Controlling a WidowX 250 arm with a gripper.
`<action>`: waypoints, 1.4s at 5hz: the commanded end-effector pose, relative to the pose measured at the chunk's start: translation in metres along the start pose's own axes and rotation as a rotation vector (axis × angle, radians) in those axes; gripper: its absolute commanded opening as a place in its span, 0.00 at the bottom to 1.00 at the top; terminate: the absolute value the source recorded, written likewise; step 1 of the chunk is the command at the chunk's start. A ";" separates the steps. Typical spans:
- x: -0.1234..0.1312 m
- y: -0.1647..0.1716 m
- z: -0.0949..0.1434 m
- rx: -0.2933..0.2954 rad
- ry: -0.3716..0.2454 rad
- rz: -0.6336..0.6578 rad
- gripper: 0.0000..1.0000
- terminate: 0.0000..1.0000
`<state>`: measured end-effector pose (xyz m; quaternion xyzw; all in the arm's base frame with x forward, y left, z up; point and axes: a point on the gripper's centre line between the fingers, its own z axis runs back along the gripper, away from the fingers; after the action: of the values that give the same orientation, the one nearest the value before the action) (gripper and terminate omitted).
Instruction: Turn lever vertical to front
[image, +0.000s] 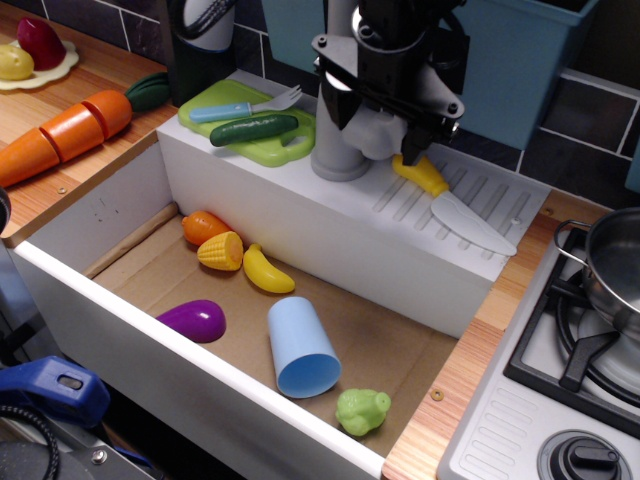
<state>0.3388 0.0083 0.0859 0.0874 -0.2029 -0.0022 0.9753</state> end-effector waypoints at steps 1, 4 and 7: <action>0.026 0.002 0.009 -0.006 -0.076 0.003 1.00 0.00; 0.045 0.003 0.003 -0.030 -0.069 -0.019 1.00 0.00; 0.030 0.001 0.005 -0.016 -0.023 0.041 0.00 0.00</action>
<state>0.3570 0.0048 0.0837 0.0718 -0.2039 0.0246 0.9760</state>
